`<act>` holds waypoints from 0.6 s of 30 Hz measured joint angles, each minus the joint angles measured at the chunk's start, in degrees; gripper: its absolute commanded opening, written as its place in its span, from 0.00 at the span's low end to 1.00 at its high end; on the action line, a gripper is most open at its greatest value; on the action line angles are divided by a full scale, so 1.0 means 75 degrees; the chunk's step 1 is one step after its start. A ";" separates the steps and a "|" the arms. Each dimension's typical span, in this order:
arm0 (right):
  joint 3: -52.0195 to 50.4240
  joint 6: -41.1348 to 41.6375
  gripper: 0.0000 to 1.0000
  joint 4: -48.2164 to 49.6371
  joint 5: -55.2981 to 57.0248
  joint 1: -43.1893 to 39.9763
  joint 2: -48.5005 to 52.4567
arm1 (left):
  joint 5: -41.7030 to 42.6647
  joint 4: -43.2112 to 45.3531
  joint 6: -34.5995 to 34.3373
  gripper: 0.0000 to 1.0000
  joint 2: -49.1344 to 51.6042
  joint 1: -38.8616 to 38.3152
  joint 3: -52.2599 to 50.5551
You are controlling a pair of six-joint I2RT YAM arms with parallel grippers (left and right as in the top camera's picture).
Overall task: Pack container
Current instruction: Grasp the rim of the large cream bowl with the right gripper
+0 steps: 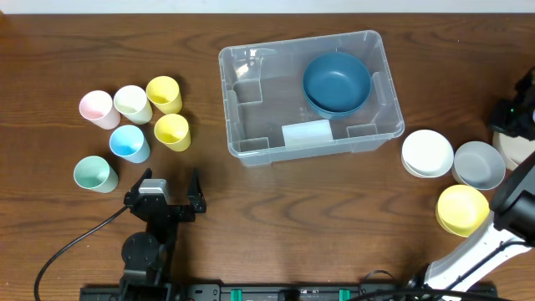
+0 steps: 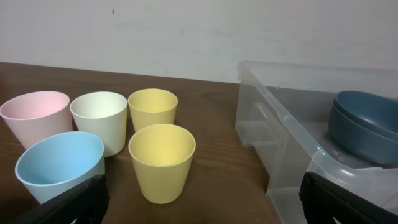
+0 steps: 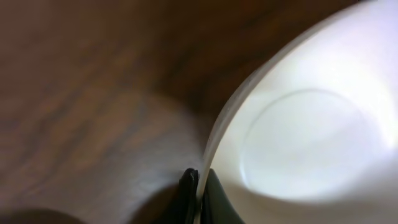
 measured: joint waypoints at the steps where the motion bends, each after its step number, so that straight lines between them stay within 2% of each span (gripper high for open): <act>1: 0.0096 0.0000 0.01 -0.0041 -0.0017 0.0085 0.0000 | 0.0000 0.0000 0.0000 0.98 0.0000 0.0000 0.0000; 8: 0.1545 0.0006 0.01 -0.0953 -0.0146 0.0769 0.0105 | 0.0000 0.0000 0.0000 0.98 0.0000 0.0000 0.0000; 18: 0.6065 0.0038 0.01 -0.3299 -0.0962 0.2314 0.0154 | 0.0003 0.0000 0.0000 0.98 0.0000 0.0000 0.0000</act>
